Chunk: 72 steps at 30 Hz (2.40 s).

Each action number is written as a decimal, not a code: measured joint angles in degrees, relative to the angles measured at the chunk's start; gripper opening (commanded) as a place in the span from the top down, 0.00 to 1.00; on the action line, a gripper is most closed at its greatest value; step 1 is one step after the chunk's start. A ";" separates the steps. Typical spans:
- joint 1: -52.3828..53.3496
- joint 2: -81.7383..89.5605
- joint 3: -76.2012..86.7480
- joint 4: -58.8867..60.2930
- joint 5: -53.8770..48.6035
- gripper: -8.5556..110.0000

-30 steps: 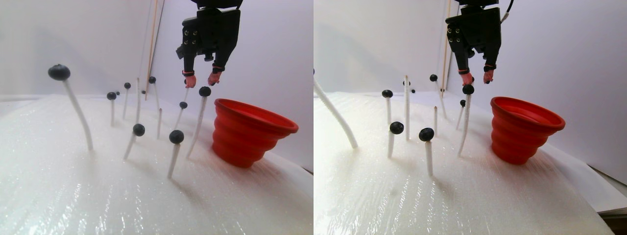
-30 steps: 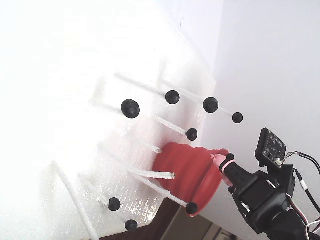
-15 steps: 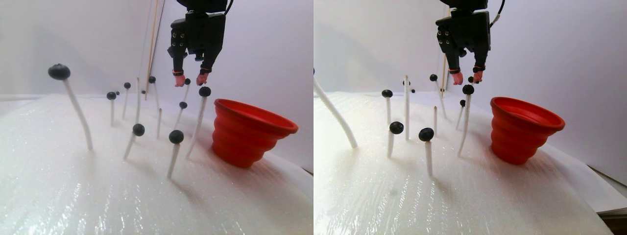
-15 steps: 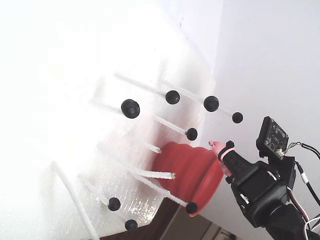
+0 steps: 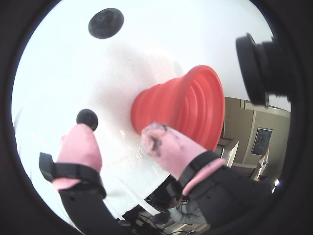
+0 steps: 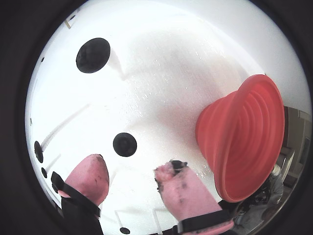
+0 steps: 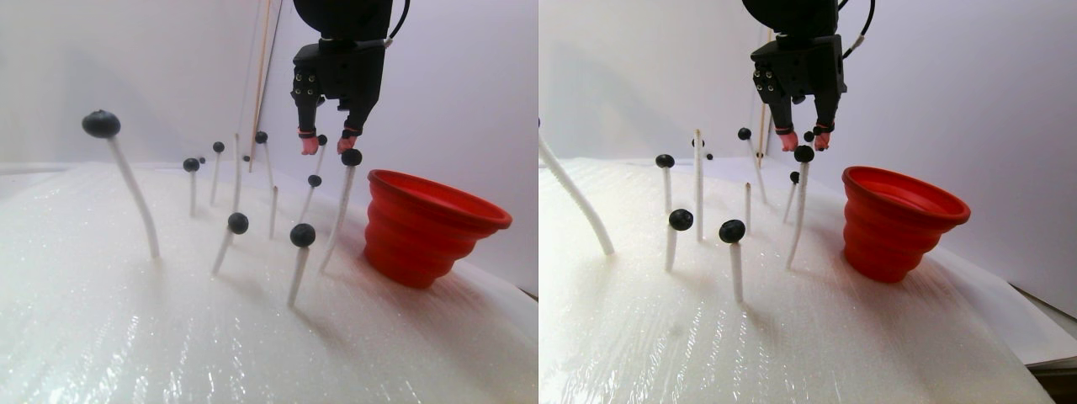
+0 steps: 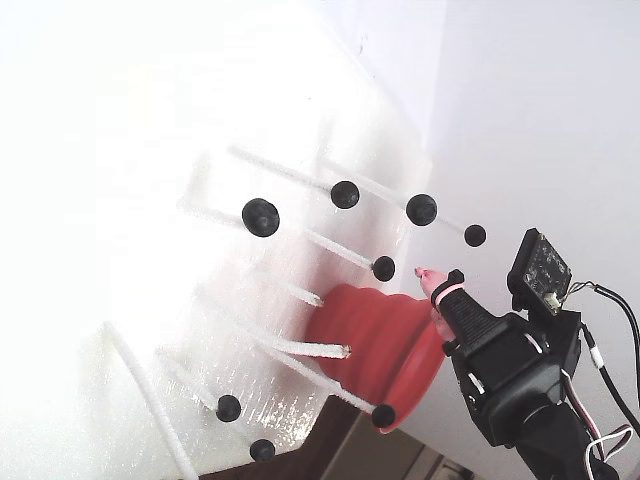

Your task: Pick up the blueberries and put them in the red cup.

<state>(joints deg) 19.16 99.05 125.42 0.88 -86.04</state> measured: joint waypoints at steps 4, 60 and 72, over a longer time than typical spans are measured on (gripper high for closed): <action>-0.26 -2.64 -0.09 -0.62 1.85 0.77; -3.34 -12.13 -3.96 -6.50 5.27 0.77; -3.25 -13.36 -5.54 -6.77 5.27 0.78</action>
<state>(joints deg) 15.91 85.69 119.88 -5.89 -80.77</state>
